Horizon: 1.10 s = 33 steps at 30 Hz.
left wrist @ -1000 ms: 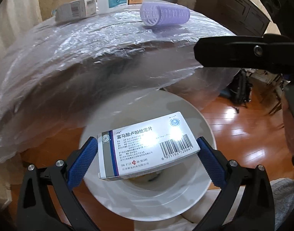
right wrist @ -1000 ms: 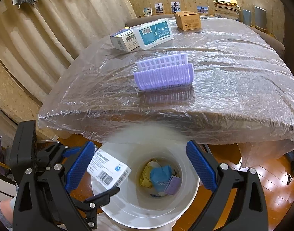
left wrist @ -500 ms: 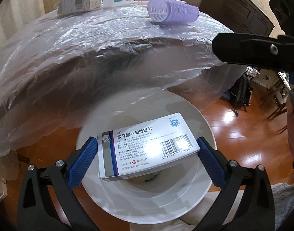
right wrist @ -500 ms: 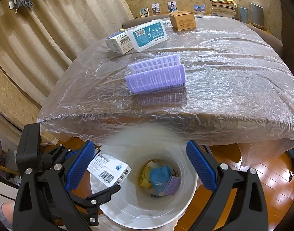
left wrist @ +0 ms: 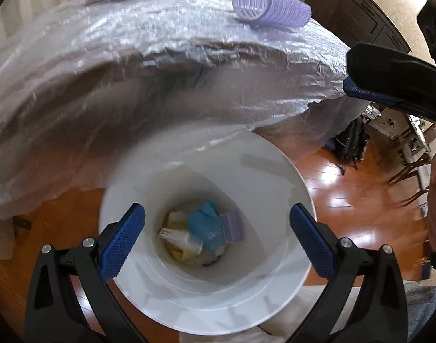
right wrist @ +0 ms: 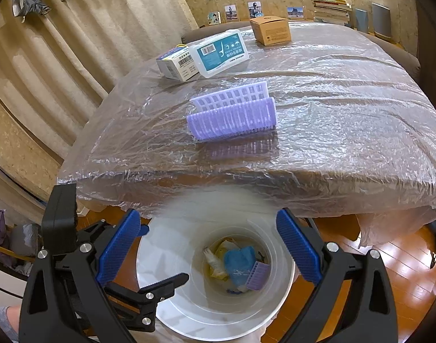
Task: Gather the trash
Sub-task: 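Move both open tools from the bucket back over the table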
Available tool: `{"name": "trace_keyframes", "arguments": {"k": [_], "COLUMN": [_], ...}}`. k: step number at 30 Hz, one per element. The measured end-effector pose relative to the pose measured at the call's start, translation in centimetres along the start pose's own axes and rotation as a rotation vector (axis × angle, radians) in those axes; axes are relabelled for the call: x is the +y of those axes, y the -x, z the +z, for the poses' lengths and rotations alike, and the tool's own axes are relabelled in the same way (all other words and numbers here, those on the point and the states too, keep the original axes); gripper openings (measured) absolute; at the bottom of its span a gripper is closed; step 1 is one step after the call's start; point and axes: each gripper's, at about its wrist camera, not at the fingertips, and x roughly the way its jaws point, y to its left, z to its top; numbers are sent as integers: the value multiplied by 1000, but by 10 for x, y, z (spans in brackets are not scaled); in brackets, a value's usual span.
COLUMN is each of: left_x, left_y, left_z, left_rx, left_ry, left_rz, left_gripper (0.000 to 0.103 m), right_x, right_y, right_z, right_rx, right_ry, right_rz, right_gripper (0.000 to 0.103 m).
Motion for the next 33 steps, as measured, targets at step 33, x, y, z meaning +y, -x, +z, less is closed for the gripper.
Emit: {"name": "trace_keyframes", "arguments": {"k": [33], "left_x": [81], "left_y": [121], "left_z": [134], "left_rx": [-371], "left_ry": [17], "left_rz": [242], "left_gripper": [101], "right_x": [7], "right_y": [8], "right_z": [75], "right_rx": [-117], "right_ry": [124], "right_rz": [-112], "right_gripper": [99]}}
